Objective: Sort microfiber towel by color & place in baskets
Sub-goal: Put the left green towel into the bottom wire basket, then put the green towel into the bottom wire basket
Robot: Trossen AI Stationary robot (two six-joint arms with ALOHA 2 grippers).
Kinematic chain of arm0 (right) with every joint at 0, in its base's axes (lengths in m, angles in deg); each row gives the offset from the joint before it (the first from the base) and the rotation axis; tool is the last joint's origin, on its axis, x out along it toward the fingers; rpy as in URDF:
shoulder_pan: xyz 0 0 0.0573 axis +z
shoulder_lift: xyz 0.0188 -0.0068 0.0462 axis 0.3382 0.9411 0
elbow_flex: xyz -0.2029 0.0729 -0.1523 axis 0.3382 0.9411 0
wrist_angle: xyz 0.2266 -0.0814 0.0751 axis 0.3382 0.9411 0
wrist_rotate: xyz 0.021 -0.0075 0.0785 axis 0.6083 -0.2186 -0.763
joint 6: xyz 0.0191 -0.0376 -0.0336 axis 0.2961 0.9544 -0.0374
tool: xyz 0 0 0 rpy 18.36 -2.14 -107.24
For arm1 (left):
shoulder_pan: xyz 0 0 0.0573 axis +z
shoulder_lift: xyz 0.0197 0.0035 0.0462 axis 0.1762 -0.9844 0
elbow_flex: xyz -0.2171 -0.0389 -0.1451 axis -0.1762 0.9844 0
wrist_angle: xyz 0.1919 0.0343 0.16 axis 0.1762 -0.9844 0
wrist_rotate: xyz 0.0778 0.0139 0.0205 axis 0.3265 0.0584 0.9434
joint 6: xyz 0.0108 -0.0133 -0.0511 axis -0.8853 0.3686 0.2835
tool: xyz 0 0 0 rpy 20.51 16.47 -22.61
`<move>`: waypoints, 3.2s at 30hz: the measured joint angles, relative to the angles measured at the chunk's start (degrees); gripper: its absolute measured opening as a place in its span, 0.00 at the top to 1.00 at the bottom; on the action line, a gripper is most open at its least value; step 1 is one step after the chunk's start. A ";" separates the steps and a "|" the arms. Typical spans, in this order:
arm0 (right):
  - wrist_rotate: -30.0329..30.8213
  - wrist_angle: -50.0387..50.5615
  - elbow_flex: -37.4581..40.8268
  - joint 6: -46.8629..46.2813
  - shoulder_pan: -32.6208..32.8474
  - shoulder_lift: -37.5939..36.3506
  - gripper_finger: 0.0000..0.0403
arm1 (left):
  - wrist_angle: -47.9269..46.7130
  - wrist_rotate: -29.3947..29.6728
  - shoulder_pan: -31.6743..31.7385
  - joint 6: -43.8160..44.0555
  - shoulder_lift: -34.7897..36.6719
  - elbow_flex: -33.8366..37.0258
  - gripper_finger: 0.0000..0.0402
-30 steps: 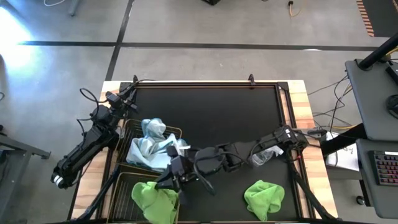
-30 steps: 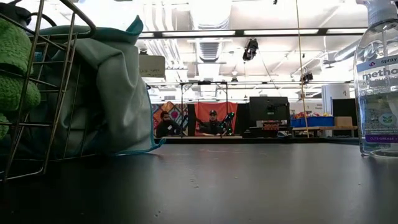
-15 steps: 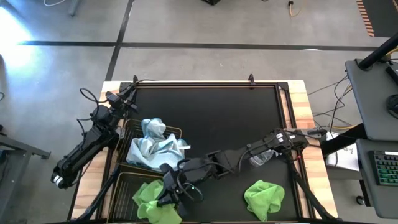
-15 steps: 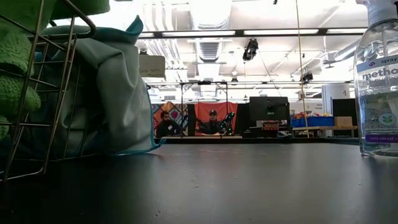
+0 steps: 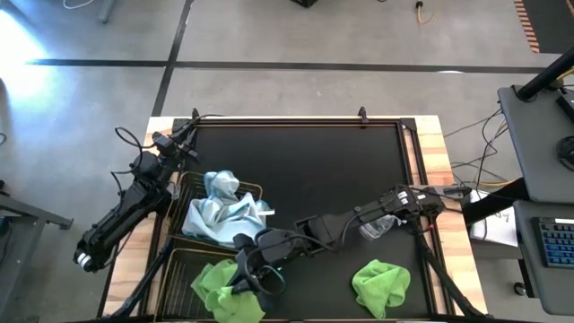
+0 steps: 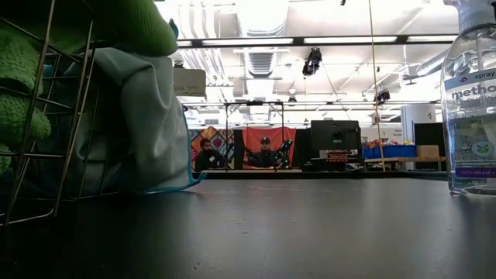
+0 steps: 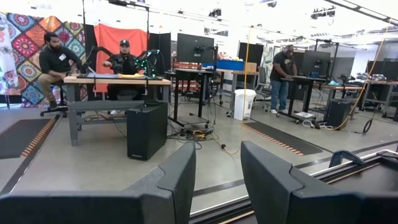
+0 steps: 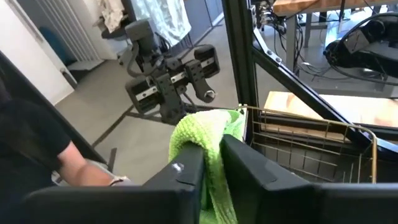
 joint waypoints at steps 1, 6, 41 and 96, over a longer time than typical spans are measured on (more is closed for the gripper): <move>-0.01 0.11 0.00 -0.02 0.00 0.00 0.85 | 0.00 -0.02 -0.02 0.00 0.02 0.00 0.72; -0.13 2.25 0.00 0.49 0.00 -0.02 0.71 | 0.00 -0.02 -0.02 0.00 0.00 0.00 0.72; -0.01 32.07 -0.20 -5.76 -3.37 2.08 0.62 | 0.00 0.00 0.00 0.00 0.02 0.00 0.72; 17.46 71.93 18.19 -48.13 16.41 -17.43 0.70 | 0.00 0.00 -0.02 0.00 0.01 0.00 0.72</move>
